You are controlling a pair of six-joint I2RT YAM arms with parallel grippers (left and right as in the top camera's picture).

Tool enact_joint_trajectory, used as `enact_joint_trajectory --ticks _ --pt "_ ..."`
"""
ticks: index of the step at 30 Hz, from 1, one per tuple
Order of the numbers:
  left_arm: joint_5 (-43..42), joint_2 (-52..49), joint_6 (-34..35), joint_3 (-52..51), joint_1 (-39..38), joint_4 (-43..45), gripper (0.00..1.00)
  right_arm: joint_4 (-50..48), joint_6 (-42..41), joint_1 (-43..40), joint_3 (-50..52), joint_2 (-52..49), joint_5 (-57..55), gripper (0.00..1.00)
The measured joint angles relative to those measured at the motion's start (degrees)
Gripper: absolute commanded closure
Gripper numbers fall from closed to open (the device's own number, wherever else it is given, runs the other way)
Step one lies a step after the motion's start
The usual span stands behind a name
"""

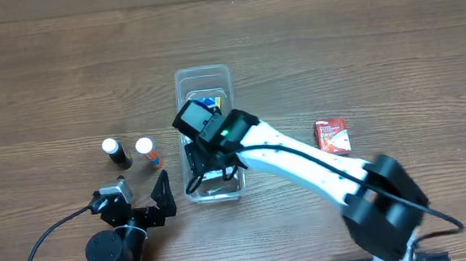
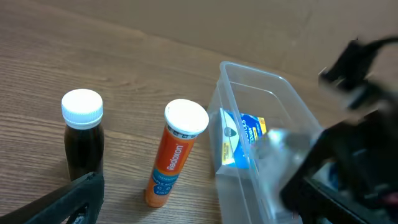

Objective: Pack container

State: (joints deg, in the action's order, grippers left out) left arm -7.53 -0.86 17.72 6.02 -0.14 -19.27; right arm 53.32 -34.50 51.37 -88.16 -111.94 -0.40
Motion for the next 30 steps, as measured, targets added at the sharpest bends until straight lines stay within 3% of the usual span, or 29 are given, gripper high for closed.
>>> enact_joint_trajectory --ticks 10,11,14,25,30 --pt "-0.02 0.0 0.0 0.0 0.0 0.0 0.0 -0.11 -2.19 0.0 0.09 -0.94 4.22 0.21" --pt "0.0 0.0 0.0 0.0 0.0 0.0 0.0 -0.02 -2.4 0.0 0.09 -0.94 4.48 0.2" --pt "0.0 0.0 0.0 0.0 0.0 0.0 0.0 0.2 -2.75 0.02 0.09 -0.94 5.07 0.0" --pt "-0.02 0.0 0.0 0.0 0.0 0.02 0.0 -1.07 -2.78 0.15 0.09 -0.04 3.37 0.0" --pt "-0.02 0.0 0.0 0.0 0.0 0.02 0.0 -0.57 -0.7 -0.83 -1.51 6.8 -3.08 0.0"
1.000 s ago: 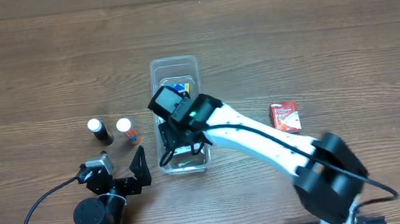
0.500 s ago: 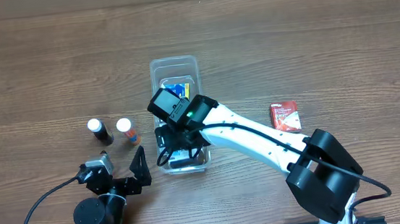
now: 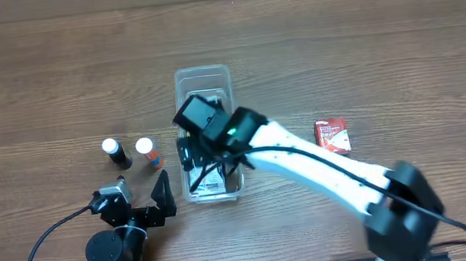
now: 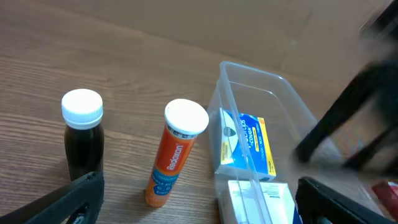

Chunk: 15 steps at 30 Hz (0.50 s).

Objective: Pack container

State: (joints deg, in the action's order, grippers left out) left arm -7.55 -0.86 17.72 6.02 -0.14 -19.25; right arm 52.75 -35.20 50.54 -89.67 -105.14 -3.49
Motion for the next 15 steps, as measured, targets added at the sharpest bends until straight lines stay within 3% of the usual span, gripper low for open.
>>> enact_joint_trajectory --ticks 3,7,12,15 --pt "0.0 0.0 0.0 0.0 0.0 -0.02 0.0 2.1 0.96 -4.24 -1.66 6.6 -1.46 0.0" --pt "0.0 0.0 0.0 0.0 0.0 -0.02 0.0 8.37 2.51 -15.89 -3.48 13.51 -2.86 0.0" --pt "0.0 0.0 0.0 0.0 0.0 -0.02 0.0 11.54 8.94 -32.26 -2.4 12.5 -0.07 0.0" --pt "0.0 0.0 0.0 0.0 0.0 -0.02 0.0 11.8 13.2 -37.33 0.37 9.99 3.87 0.0"
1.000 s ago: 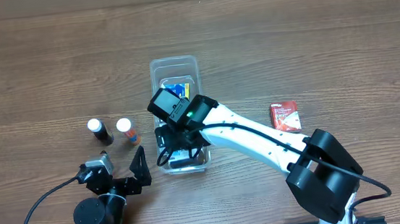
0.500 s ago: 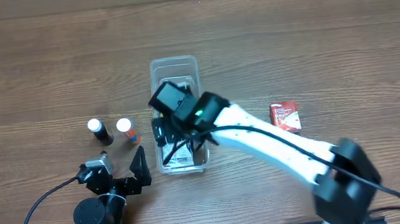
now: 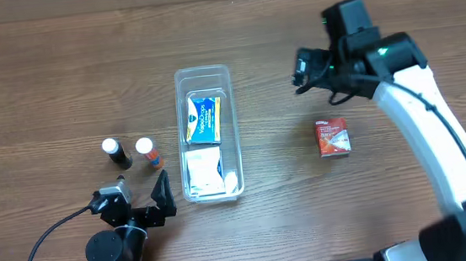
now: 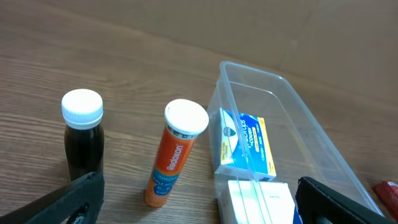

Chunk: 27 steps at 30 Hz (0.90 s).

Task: Pack container
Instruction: 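Move right gripper to the red box and grasp it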

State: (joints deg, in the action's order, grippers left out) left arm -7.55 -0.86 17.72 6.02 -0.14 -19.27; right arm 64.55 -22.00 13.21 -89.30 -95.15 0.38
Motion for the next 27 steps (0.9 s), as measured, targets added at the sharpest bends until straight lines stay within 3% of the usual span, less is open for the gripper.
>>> enact_joint_trajectory --ticks 11,27 --pt "0.0 0.0 0.0 0.0 0.0 0.0 0.0 -0.33 8.35 -2.62 10.67 -12.17 0.7 0.0" --pt "0.0 0.0 0.0 0.0 0.0 0.0 0.0 -10.67 8.7 -4.87 22.27 -12.41 -0.96 0.03"
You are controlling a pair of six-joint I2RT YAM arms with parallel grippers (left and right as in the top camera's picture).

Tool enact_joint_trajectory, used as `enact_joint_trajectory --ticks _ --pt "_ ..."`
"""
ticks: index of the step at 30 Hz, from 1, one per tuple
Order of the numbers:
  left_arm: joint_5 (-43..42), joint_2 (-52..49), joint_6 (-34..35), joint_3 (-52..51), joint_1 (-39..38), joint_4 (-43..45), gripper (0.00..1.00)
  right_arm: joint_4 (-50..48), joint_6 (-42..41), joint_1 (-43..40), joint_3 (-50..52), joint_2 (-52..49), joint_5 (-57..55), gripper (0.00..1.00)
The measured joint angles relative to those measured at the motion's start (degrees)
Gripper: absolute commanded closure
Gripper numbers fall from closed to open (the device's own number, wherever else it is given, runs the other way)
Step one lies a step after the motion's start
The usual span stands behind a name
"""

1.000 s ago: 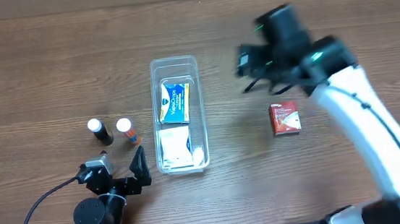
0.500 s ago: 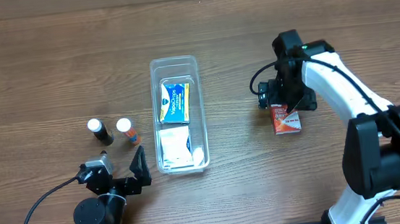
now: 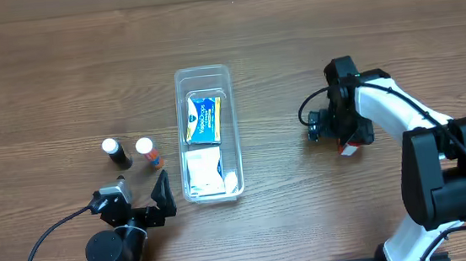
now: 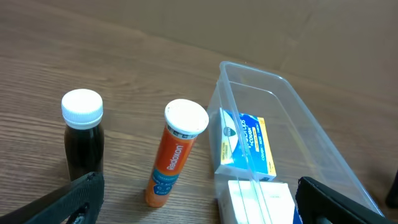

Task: Pack container
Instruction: 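Move right gripper to the red box and grasp it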

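The clear plastic container (image 3: 233, 130) stands mid-table. Inside lie a blue and yellow box (image 3: 204, 119) at the far end and a white packet (image 3: 205, 171) at the near end; both also show in the left wrist view, box (image 4: 247, 142) and packet (image 4: 258, 200). A red packet (image 3: 351, 147) lies to the right, mostly covered by my right gripper (image 3: 337, 130), which is down over it; its jaws are hidden from above. My left gripper (image 4: 202, 198) rests open near the table's front, left of the container.
A dark bottle with a white cap (image 4: 81, 134) and an orange tube with a white cap (image 4: 175, 155) stand upright left of the container, just ahead of my left gripper. In the overhead view the bottle (image 3: 113, 151) and the tube (image 3: 146, 151) stand side by side.
My right gripper was up at the far right, away from the red packet, which lay in full view. Now it is down over the packet and covers most of it. The left arm has not moved.
My right gripper was first down in the near end of the container. A second later a white packet lay there with the gripper still over it. Then the gripper was out at the far right, and now it is on the red packet.
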State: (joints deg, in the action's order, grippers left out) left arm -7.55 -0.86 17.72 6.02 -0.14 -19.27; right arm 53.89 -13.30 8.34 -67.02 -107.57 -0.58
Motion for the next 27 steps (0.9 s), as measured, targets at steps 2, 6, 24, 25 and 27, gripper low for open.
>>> enact_joint_trajectory --ticks 2,6,24,25,27 --pt "0.0 0.02 0.0 0.0 0.0 0.0 0.0 -0.79 -0.04 0.02 0.07 0.0 0.33 0.06" --pt "0.0 0.0 0.0 0.0 0.0 0.0 0.0 -0.94 -0.13 0.04 0.07 0.0 0.39 0.12" --pt "0.0 0.0 0.0 0.0 0.0 0.0 0.0 4.24 -6.62 0.04 -3.34 0.9 -4.57 0.36" --pt "0.0 0.0 0.0 0.0 0.0 0.0 0.0 4.46 -6.73 0.04 -3.5 1.25 -4.74 0.39" --pt "0.0 0.0 0.0 0.0 0.0 0.0 0.0 5.09 -7.17 0.04 -3.65 1.77 -4.9 0.44"
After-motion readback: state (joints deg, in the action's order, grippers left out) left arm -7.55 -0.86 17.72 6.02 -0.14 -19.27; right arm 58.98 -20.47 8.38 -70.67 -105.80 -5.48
